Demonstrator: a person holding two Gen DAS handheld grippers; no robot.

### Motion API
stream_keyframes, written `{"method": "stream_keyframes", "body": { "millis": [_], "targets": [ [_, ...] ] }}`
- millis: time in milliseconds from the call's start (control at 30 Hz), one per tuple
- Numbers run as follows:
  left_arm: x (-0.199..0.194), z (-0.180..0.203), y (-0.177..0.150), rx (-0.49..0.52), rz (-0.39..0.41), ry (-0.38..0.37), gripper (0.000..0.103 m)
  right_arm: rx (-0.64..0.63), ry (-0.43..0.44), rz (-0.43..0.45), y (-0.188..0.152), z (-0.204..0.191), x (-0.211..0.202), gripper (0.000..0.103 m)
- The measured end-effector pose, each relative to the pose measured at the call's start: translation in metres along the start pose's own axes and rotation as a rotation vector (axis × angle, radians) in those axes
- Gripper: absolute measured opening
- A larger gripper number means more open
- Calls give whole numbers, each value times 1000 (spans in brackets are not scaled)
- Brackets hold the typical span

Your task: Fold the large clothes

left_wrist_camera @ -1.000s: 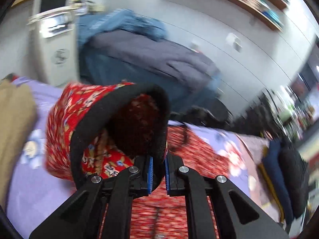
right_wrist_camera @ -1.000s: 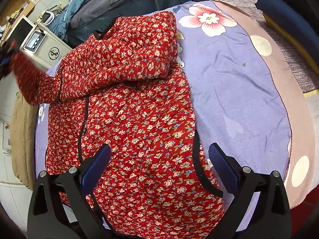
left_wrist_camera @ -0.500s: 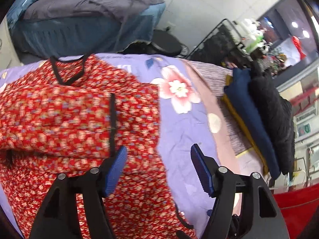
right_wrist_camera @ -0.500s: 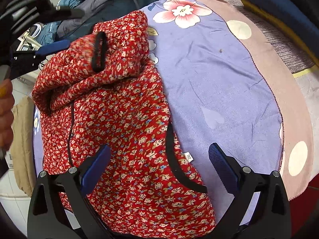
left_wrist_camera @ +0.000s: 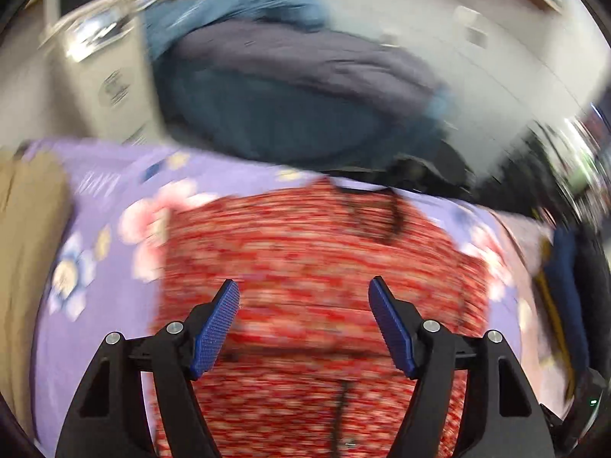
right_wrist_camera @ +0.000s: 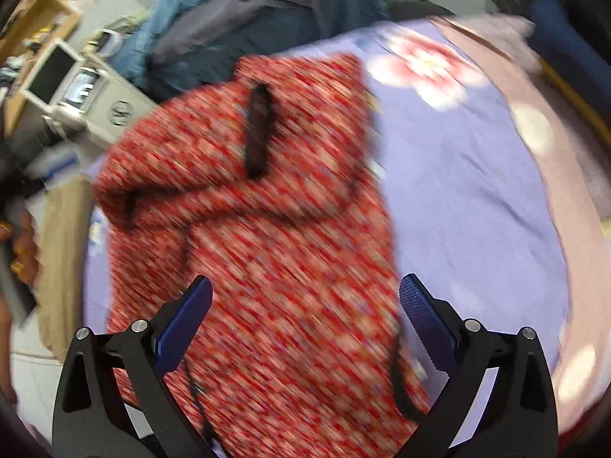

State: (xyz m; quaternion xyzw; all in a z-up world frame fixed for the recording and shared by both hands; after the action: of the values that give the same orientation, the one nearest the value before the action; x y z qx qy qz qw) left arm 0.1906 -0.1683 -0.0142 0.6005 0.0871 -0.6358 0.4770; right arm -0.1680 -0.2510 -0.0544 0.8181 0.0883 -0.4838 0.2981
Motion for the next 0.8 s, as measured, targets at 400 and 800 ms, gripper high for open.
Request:
{"method": "stream_keyframes", "body": {
  "millis": [400, 800],
  "targets": [
    [29, -36, 12, 18, -63, 67, 68, -52, 11, -77, 84, -22, 96, 14],
    [132, -14, -36, 215, -224, 234, 74, -197, -272, -71, 75, -11, 76, 16]
  ]
}}
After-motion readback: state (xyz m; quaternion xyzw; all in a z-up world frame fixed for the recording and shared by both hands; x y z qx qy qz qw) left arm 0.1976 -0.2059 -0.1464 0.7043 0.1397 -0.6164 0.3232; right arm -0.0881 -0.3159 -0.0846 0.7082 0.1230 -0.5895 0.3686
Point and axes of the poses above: each gripper's, at about its wrist camera, not at the fingertips, and x roughly the way its jaws point, z to its right, y to its top, the point moved 2 cm from there along x, roughly the way its jaws point, and after that the axes turned 9 degrees about -x, right-handed, at the moved point
